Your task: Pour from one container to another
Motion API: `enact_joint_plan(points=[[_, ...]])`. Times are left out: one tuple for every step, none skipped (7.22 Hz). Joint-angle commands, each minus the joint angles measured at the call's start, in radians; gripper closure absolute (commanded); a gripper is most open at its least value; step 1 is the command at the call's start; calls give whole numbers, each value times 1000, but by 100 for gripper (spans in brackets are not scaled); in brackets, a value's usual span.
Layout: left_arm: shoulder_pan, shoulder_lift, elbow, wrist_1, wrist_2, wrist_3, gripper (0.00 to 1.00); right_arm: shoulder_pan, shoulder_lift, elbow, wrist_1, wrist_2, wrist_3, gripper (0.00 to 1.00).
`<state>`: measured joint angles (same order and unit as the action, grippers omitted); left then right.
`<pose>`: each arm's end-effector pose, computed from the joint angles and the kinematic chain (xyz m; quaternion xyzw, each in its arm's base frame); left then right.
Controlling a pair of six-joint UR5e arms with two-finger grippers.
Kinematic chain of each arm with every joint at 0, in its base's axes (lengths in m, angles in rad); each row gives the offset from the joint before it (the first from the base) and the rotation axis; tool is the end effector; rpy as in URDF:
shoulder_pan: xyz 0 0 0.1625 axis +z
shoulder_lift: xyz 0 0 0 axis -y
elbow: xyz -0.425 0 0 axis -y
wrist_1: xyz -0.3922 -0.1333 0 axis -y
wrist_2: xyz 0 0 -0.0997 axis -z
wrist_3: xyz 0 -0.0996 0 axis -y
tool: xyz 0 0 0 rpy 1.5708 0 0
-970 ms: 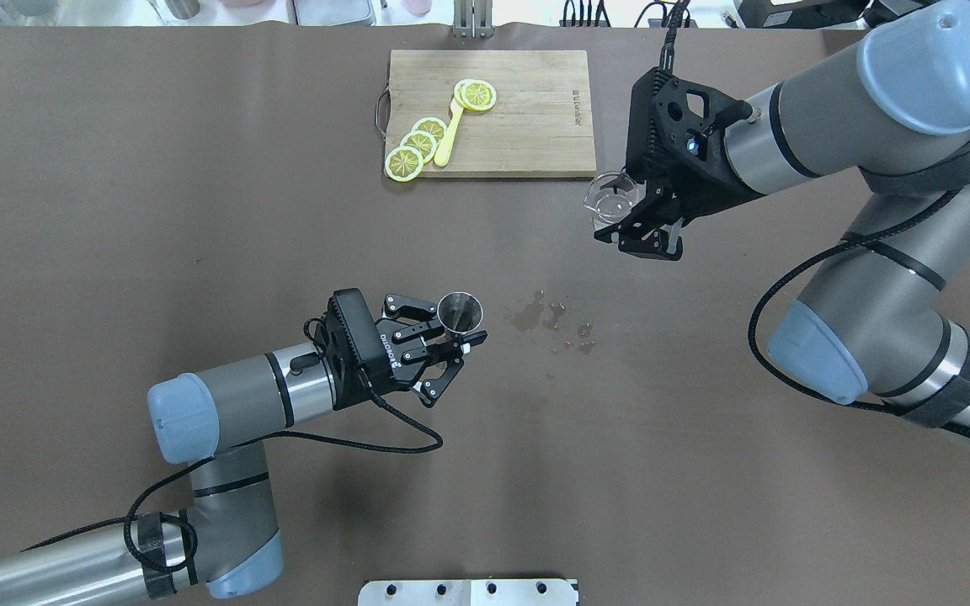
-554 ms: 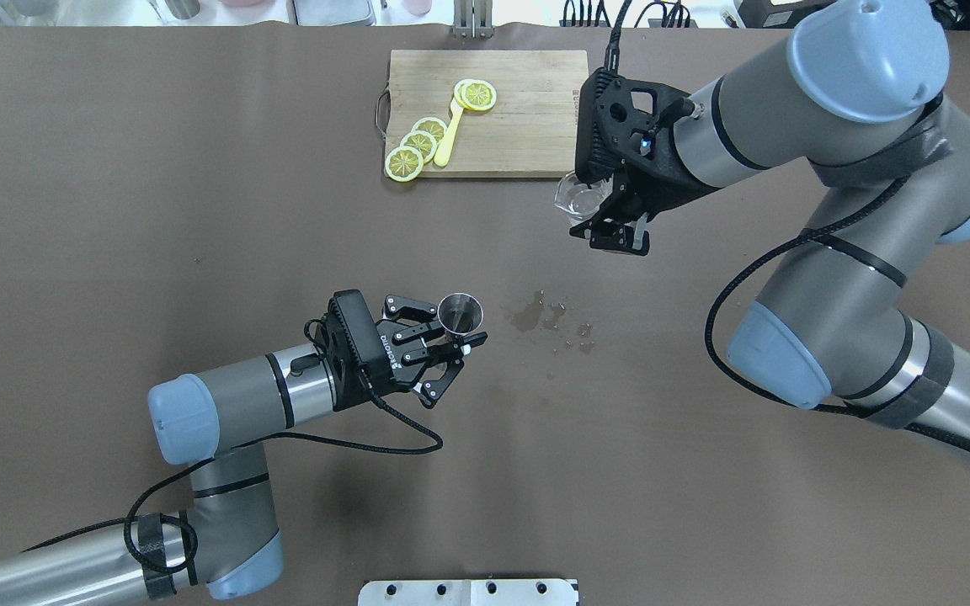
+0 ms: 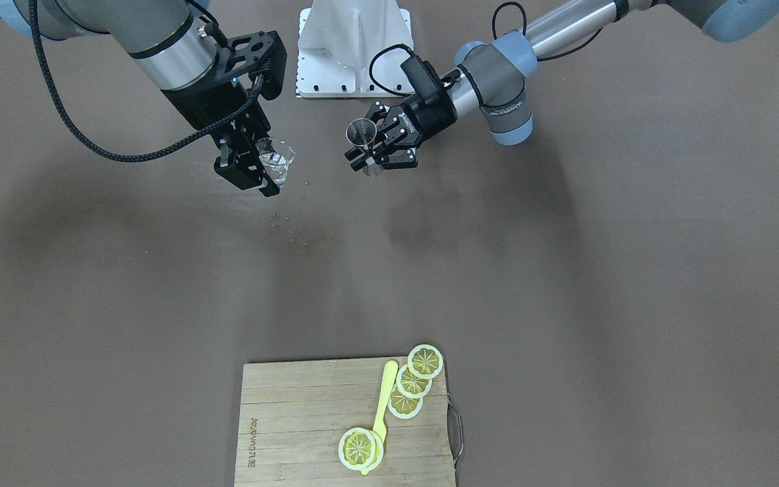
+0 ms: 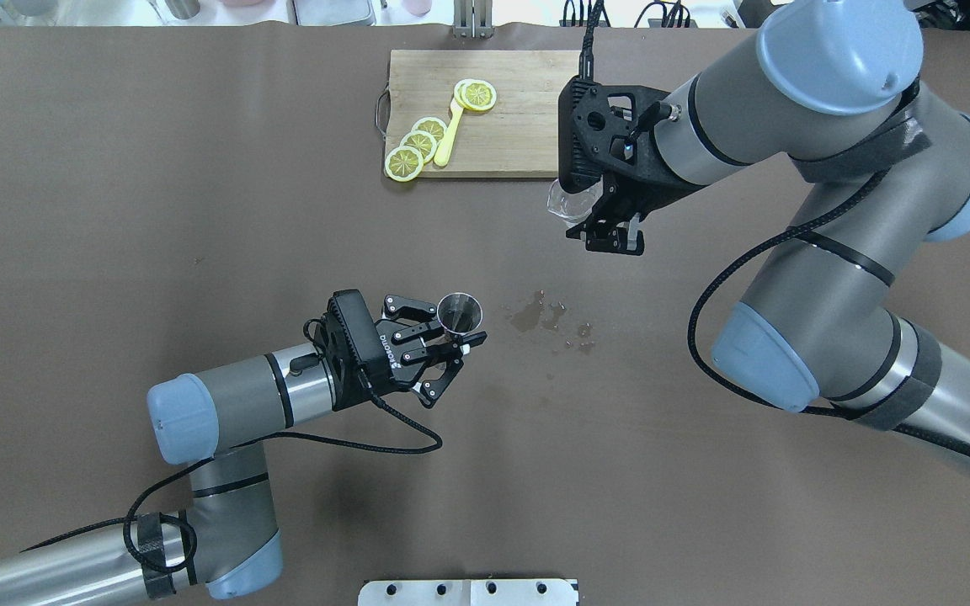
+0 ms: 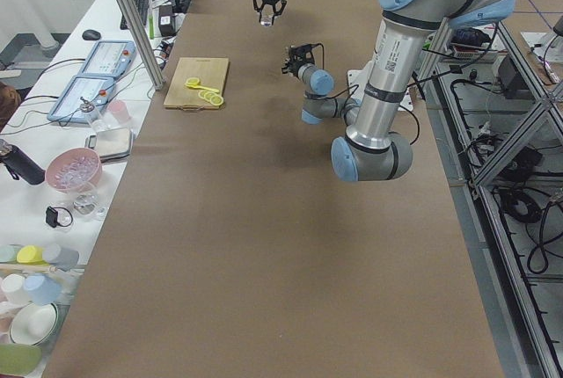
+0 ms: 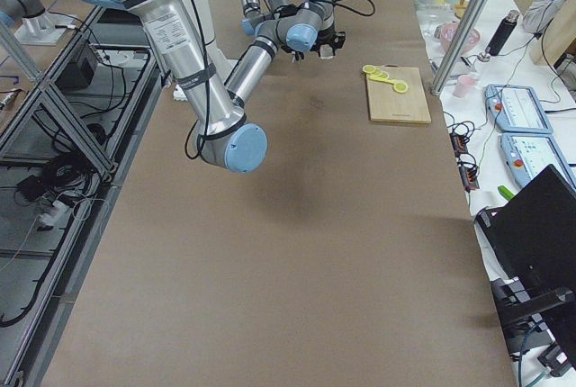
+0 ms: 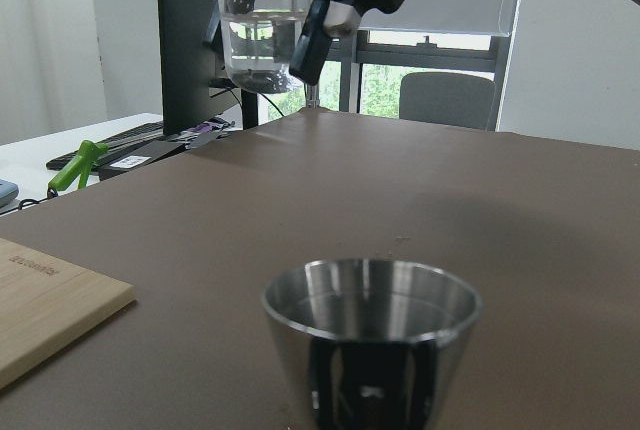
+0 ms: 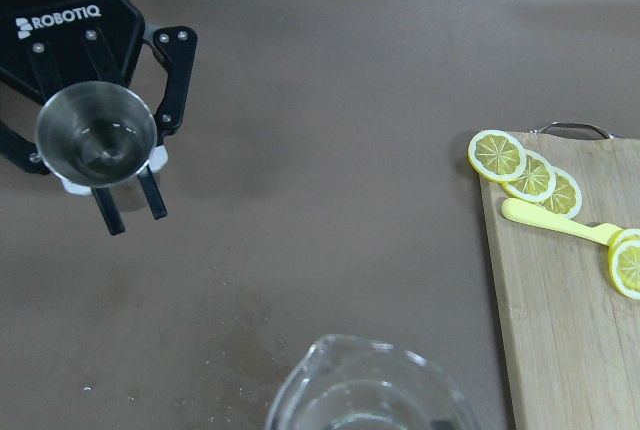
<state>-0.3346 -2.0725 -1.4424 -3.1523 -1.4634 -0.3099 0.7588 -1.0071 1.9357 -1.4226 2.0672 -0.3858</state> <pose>0.5422 -0.3409 0.2626 0.6135 0.5566 0.2097 0.5194 -0.3664 -0.4658 0.1614 0.4412 -0.3113 -0.5732 0.6164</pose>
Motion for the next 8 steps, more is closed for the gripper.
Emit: enact_joint_plan(points=[[-3,0,-3,-2,0,0,100,-10,-7,0,1,-1,-7,100],[-1,0,-3,-2,0,0,100,-12,-8,0,4,1,-8,100],[-1,0,-3,0,0,0,100,-22,4,-3,-2,-4,-22,100],[0,0,-3,0,0,0,100,-45,10,-4,-6,-13,-22,100],[0,0,-4,-2,0,0,100,-55,19,-9,-6,-24,-22,100],[-1,0,-3,-2,0,0,100,-58,25,-9,-15,-26,-22,100],[0,0,-3,0,0,0,100,-59,39,-6,-44,-24,-24,100],[-1,0,-3,0,2,0,100,-64,47,-6,-56,-26,-24,100]])
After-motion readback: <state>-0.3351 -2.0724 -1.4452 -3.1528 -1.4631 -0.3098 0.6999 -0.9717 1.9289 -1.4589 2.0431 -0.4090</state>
